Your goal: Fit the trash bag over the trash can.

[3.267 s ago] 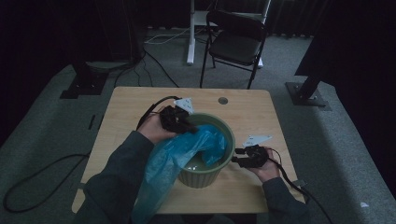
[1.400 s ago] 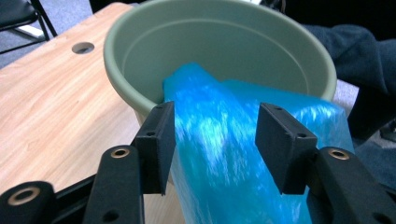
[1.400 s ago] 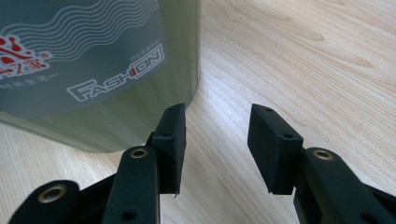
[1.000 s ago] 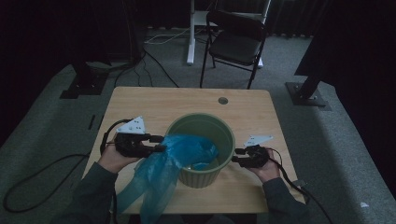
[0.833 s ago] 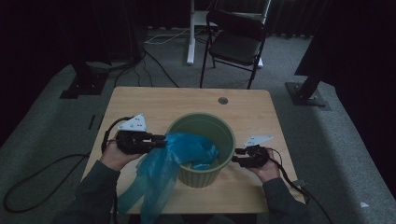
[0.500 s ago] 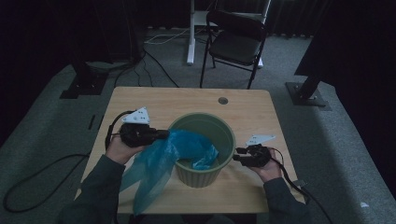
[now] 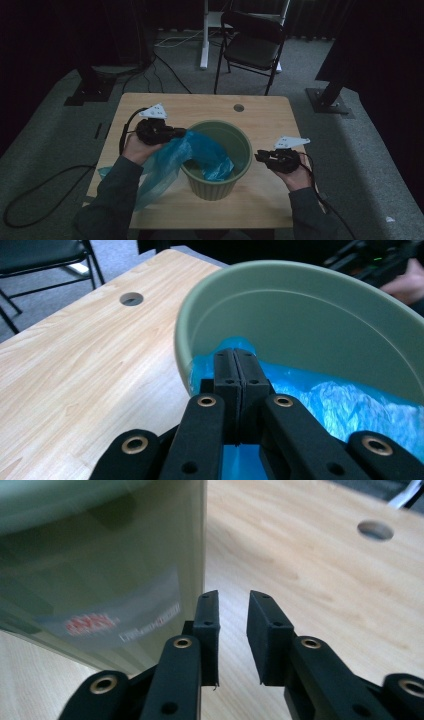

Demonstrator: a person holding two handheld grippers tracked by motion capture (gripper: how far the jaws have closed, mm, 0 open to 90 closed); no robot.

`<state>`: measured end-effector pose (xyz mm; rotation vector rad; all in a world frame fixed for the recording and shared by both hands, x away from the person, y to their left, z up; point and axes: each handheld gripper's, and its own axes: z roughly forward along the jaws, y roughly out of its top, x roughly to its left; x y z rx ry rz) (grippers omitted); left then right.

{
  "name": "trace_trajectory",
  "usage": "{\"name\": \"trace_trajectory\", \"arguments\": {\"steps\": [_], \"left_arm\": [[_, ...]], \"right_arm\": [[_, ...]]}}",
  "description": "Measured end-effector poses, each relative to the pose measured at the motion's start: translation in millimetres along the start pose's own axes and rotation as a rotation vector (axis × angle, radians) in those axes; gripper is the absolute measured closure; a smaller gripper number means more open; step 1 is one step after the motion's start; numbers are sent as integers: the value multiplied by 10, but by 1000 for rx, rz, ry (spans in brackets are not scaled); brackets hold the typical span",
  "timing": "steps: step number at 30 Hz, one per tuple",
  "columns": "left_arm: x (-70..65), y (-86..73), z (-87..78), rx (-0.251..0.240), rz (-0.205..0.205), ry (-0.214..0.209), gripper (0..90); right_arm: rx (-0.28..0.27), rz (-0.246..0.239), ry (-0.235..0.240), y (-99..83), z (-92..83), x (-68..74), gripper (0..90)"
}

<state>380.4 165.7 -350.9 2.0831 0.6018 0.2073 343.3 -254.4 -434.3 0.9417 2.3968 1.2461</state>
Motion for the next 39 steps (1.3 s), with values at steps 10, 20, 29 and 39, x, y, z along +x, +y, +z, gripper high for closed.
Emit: {"name": "trace_trajectory", "arguments": {"steps": [10,20,29,39], "left_arm": [[24,123,89,0,-14,32,894],[-89,266,165,-12,11,28,894],[-150,368,229,-24,20,22,893],[-288,455,257,-32,59,-11,894]], "right_arm": [[-89,-37,-25,325,-254,88,711],[-145,-102,1,612,-278,317,599],[-129,-168,52,797,-178,509,552],[-105,-200,62,996,40,570,657]]}}
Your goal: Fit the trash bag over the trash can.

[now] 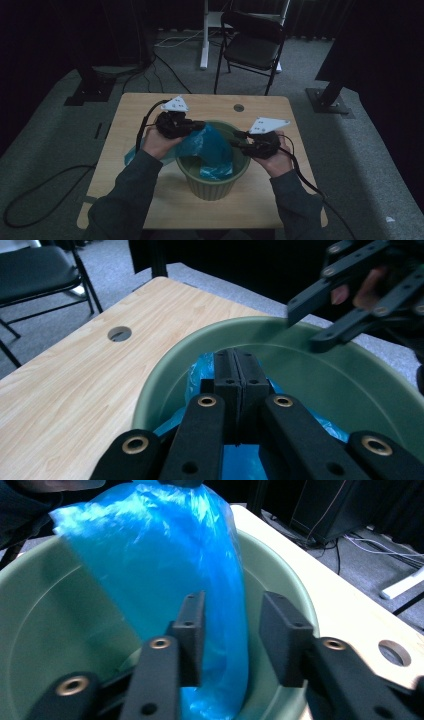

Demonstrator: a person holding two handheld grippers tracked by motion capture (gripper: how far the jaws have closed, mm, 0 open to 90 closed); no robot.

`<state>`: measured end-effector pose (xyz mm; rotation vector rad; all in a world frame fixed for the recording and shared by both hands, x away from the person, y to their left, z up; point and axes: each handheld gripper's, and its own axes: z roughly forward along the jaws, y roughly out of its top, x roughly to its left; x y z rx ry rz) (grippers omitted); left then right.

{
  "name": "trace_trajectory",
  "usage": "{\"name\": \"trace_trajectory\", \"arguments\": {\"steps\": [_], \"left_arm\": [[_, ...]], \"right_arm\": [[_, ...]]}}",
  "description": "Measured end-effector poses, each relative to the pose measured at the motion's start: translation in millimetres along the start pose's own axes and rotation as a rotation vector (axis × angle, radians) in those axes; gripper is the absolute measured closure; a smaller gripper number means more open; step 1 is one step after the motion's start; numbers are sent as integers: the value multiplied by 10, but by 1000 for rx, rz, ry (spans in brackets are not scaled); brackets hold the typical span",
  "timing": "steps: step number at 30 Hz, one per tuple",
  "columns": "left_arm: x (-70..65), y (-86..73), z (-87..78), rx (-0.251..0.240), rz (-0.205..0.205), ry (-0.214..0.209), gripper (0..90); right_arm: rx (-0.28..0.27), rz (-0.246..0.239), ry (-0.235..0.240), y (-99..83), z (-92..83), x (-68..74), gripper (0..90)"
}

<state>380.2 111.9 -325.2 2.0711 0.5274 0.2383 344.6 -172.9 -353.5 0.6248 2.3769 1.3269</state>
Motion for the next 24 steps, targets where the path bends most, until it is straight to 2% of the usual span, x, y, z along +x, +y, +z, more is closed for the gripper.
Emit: {"name": "trace_trajectory", "arguments": {"steps": [9,12,14,16,21,24], "left_arm": [[-63,36,48,0,15,-24,893],[-73,41,52,3,20,-25,893],[-80,40,38,6,25,-23,893],[-76,32,-10,-3,28,-13,885],[25,-12,-301,-70,-14,33,822],[93,-62,-451,-82,-34,67,780]], "right_arm": [[2,-21,38,168,229,34,666],[22,-45,35,189,302,56,726],[24,-54,27,187,327,60,845],[27,-58,15,180,329,61,898],[49,-79,-10,173,287,57,899],[46,-85,-15,178,259,47,898]]}}
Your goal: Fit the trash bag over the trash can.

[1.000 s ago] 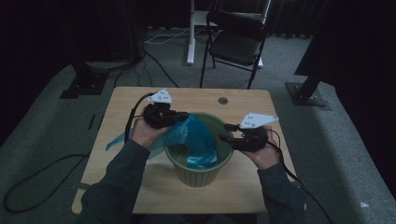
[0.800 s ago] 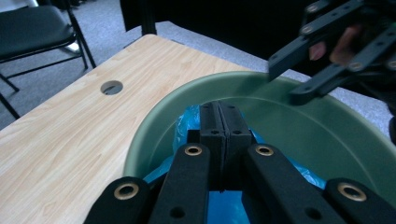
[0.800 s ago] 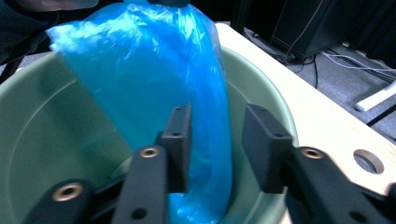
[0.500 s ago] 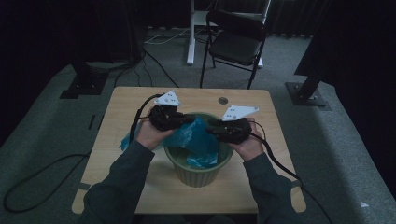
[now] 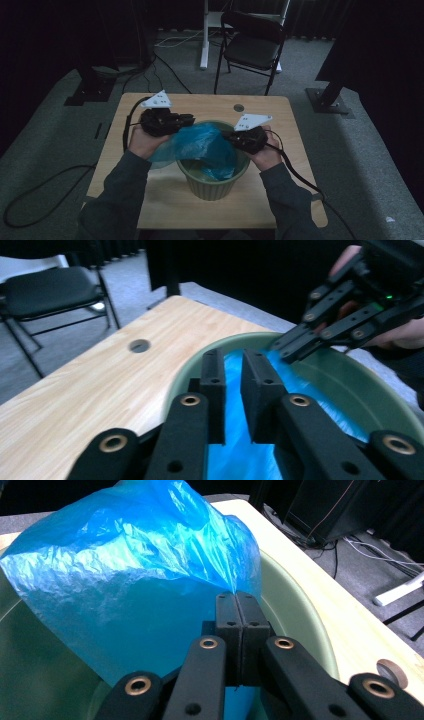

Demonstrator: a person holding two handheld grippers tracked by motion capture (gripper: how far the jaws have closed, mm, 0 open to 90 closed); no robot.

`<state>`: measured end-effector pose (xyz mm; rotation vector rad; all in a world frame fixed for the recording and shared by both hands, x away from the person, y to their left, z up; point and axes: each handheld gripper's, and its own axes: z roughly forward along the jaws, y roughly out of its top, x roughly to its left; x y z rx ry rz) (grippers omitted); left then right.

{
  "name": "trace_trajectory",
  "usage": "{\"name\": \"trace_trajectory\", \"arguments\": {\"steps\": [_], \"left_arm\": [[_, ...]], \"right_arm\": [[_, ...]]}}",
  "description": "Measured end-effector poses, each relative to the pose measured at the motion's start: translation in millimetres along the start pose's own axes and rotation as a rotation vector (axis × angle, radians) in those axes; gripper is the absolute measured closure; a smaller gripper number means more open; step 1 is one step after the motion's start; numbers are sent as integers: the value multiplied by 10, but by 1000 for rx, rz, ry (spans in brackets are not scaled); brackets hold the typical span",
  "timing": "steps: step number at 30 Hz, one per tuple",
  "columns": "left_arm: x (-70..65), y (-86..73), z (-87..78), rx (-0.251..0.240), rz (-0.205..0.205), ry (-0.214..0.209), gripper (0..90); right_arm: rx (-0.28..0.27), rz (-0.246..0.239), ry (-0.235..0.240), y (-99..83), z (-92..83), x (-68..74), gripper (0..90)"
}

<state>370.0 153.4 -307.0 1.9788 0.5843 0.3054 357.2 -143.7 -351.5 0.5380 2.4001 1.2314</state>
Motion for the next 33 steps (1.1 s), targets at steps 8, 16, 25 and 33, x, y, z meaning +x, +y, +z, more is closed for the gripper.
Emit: {"name": "trace_trajectory", "arguments": {"steps": [8,16,25,33], "left_arm": [[47,-209,-94,49,10,8,589],[29,-265,59,141,22,38,768],[-89,-114,194,137,51,31,892],[-50,-110,210,137,36,50,892]], "right_arm": [[3,9,-9,-1,-33,-32,885],[2,30,13,-63,-52,-85,899],[-56,53,35,-53,-211,-132,695],[-67,40,33,-16,-315,-140,656]]}}
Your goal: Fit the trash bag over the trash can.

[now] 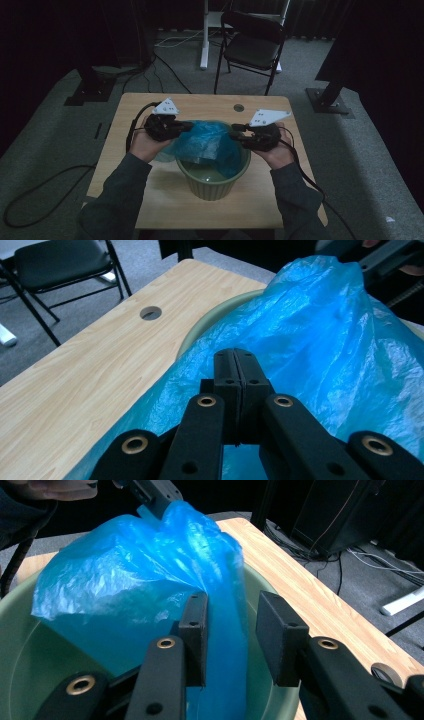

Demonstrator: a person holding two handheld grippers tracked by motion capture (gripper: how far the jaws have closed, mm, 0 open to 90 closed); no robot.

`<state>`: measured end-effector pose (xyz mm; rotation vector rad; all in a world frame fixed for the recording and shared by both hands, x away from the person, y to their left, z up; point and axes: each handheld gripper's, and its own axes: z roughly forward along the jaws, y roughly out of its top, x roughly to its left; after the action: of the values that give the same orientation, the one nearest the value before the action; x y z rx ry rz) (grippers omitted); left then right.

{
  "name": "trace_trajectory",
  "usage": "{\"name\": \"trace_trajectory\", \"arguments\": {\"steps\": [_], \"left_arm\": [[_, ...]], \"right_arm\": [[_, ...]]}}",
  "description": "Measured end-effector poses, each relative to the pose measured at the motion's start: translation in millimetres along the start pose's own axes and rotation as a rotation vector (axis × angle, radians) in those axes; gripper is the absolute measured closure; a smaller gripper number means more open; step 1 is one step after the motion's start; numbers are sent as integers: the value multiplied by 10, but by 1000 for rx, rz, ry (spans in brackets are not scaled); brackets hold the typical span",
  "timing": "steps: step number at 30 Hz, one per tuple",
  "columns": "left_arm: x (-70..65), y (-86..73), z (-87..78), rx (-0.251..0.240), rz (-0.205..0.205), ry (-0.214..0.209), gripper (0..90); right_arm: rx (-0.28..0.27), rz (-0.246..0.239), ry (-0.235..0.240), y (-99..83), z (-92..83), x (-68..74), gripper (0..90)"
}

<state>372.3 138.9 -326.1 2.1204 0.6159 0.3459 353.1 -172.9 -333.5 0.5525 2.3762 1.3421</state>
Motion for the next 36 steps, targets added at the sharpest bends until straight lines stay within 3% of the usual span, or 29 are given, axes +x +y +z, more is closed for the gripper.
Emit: {"name": "trace_trajectory", "arguments": {"steps": [6,11,22,32,34,36], "left_arm": [[13,-20,-28,16,7,24,892],[-33,4,-8,10,16,15,892],[-122,73,73,10,32,-3,892],[-183,144,116,3,44,-13,892],[-186,147,121,1,44,-17,892],[-190,146,115,-3,43,-16,891]], "right_arm": [[6,-5,12,-51,-53,-15,658],[-26,-2,27,-15,-87,-2,678],[-14,-26,65,160,117,89,710],[-11,-20,119,270,289,173,652],[7,-29,114,273,334,187,694],[29,-33,96,267,363,198,805]]}}
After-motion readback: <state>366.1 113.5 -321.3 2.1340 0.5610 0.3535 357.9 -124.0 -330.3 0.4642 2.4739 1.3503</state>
